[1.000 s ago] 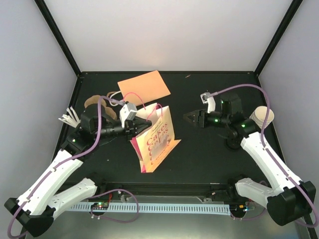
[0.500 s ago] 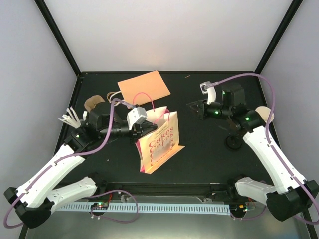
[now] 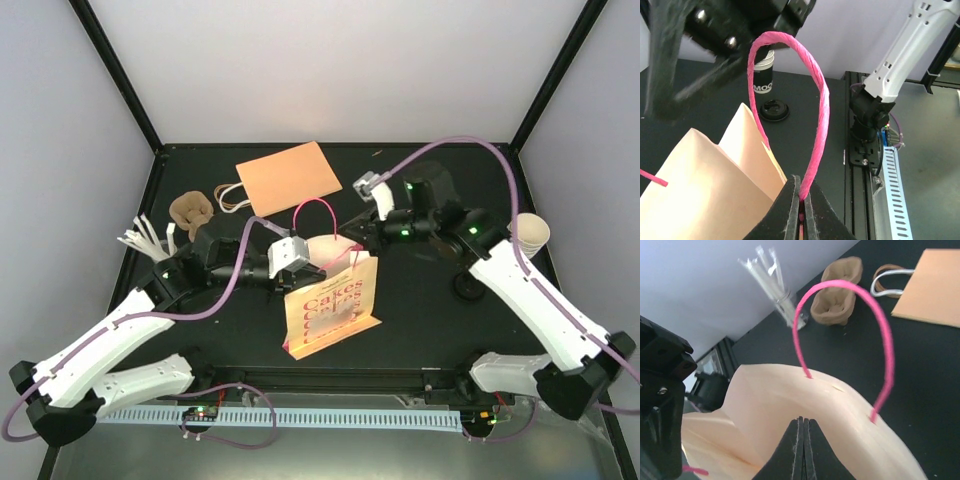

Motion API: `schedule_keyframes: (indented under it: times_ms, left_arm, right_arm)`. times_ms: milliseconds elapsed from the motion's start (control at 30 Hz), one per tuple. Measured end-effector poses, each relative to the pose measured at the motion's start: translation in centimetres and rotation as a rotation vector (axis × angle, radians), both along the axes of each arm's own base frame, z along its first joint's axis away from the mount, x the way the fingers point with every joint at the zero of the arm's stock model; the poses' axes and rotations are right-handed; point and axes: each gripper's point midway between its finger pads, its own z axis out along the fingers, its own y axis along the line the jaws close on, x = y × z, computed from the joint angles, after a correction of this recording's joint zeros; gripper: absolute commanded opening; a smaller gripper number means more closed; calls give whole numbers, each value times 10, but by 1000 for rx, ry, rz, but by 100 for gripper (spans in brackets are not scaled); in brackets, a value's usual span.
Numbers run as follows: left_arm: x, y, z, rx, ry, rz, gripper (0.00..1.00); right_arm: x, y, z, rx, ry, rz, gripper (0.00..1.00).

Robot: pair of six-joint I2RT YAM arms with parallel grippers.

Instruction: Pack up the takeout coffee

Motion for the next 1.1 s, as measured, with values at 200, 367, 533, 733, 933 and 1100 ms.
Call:
schedule_keyframes:
  times_ms: [200, 367, 533, 733, 933, 1100]
  left_arm:
    - [-12, -4, 1, -2, -18, -46, 1]
    - [-22, -2, 2, -12, -28, -71, 1]
    - [-28, -3, -2, -11, -17, -97, 2]
    - [-35, -6, -7, -13, 0, -136, 2]
    - [-37, -8, -4, -31, -10, -157, 1]
    - [-34, -11, 5, -63, -64, -156, 1]
  right_arm:
    - [-19, 31, -32, -164, 54, 109, 1]
    - [-33, 30, -62, -305, 100, 127, 1]
    - [-47, 13, -85, -375, 143, 123, 1]
    - [-75, 5, -101, -431, 181, 177, 1]
    - [-91, 4, -102, -418, 196, 219, 1]
    - [-94, 7, -103, -396, 204, 242, 1]
